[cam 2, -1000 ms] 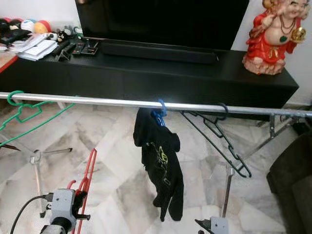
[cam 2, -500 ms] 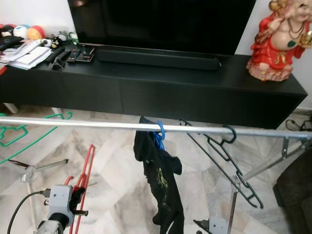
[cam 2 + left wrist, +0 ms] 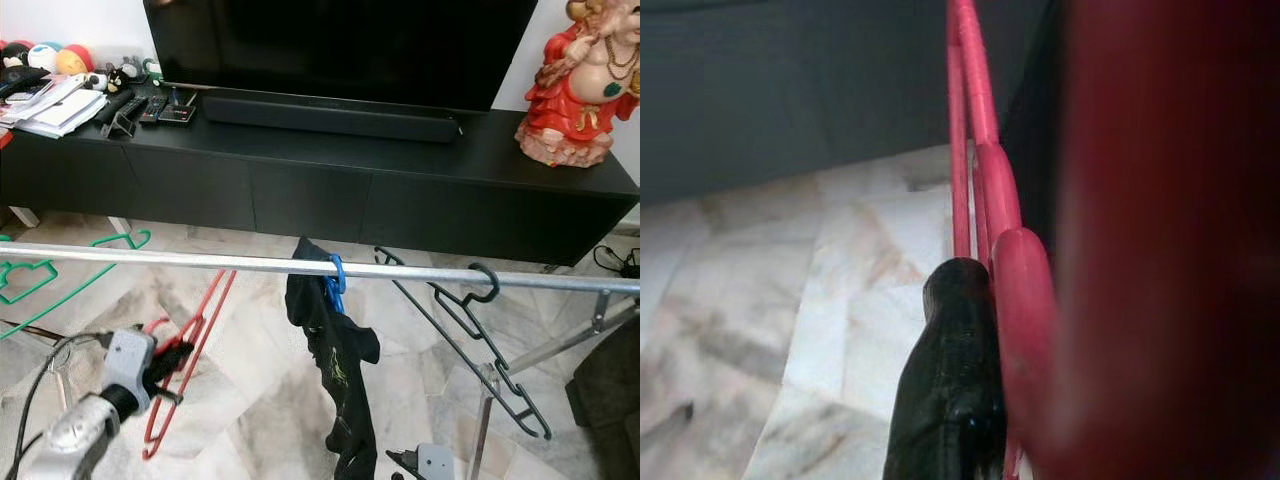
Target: Hang hanger
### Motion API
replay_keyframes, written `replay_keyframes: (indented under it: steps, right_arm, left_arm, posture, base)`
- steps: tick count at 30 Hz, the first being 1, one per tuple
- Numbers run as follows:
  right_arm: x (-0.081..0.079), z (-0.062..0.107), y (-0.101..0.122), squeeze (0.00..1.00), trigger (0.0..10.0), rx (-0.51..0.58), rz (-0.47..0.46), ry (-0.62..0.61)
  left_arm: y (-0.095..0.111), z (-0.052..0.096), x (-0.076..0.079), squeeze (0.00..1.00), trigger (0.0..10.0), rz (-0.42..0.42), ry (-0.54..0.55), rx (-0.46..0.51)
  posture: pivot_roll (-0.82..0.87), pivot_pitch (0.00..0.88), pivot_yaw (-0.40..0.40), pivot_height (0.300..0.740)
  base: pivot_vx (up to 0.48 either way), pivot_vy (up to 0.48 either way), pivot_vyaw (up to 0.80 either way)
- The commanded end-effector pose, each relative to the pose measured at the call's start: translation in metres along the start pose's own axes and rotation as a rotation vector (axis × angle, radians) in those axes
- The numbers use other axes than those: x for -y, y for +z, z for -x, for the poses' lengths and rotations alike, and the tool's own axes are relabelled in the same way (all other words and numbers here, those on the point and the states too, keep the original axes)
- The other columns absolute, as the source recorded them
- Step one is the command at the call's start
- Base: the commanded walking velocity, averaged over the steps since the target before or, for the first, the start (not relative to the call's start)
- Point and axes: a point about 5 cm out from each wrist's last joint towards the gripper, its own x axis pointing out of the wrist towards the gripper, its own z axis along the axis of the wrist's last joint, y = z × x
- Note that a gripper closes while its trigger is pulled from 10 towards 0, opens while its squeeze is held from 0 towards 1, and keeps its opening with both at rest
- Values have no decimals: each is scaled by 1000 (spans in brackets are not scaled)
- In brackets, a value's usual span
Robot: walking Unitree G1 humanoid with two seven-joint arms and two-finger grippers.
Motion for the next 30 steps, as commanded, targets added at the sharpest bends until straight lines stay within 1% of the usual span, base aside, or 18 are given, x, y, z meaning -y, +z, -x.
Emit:
replay_keyframes:
  steps: [1,2,5,9,12,13,14,15,17,18,21,24,27,30]
  right_arm:
    - [2,1,-7,0,10000,-29,-4,-8]
    - [1,1,-7,0,10000,-29,-5,-8]
    - [1,1,-7,0,10000,-30,-2,-7]
    - [1,1,-7,0,10000,-30,-2,-10]
    - [1,1,-7,0,10000,-30,0,-8]
    - [1,1,-7,0,10000,-30,1,-7]
    - [1,1,-7,0,10000,-30,2,-6]
    - [1,1,-7,0,10000,-30,2,-6]
    - [1,1,-7,0,10000,-30,1,-7]
    - [1,1,-7,0,10000,-30,0,-7]
    - [1,1,-7,0,10000,-31,0,-8]
    - [1,1,-7,0,10000,-31,1,-6]
    - [1,1,-7,0,10000,-31,0,-5]
    - [1,1,-7,0,10000,-32,1,-5]
  left_arm:
    - [11,-4,2,0,10000,-13,-68,14]
    - [19,-7,0,0,10000,-43,-93,23]
    - [33,-10,-3,0,10000,-79,-131,38]
    - [47,-13,-6,0,10000,-91,-144,74]
    - [54,-13,-5,0,10000,-111,-149,92]
    - [56,-14,-6,0,10000,-106,-147,97]
    - [60,-16,-8,0,10000,-98,-116,117]
    - [62,-16,-9,0,10000,-97,-108,122]
    - [68,-18,-11,0,10000,-55,-74,156]
    - [71,-19,-12,0,10000,-49,-63,166]
    - [72,-22,-12,0,10000,-43,-50,151]
    - [67,-26,-10,0,10000,-56,-34,115]
    - [67,-28,-8,0,10000,-35,-25,111]
    - [66,-31,-7,0,10000,-35,-5,88]
  posture:
    - [-2,169,-38,740]
    - [-2,170,-38,740]
    - [-3,170,-38,740]
    - [-4,171,-37,740]
    - [-2,171,-36,740]
    - [-3,171,-37,740]
    - [-3,171,-37,740]
    - [-3,172,-37,740]
    - [-3,171,-37,740]
    - [-3,171,-37,740]
    - [-4,171,-38,740]
    - [-5,172,-38,740]
    - [-5,172,-38,740]
    - [-5,172,-38,740]
  base:
    - [0,0,0]
    - [0,0,0]
    - [0,0,0]
    - [0,0,0]
    - [0,0,0]
    - [0,0,0]
    - [0,0,0]
    - [0,0,0]
    - [0,0,0]
    - [0,0,0]
    - [0,0,0]
    - [0,0,0]
    - [0,0,0]
    - [0,0,0]
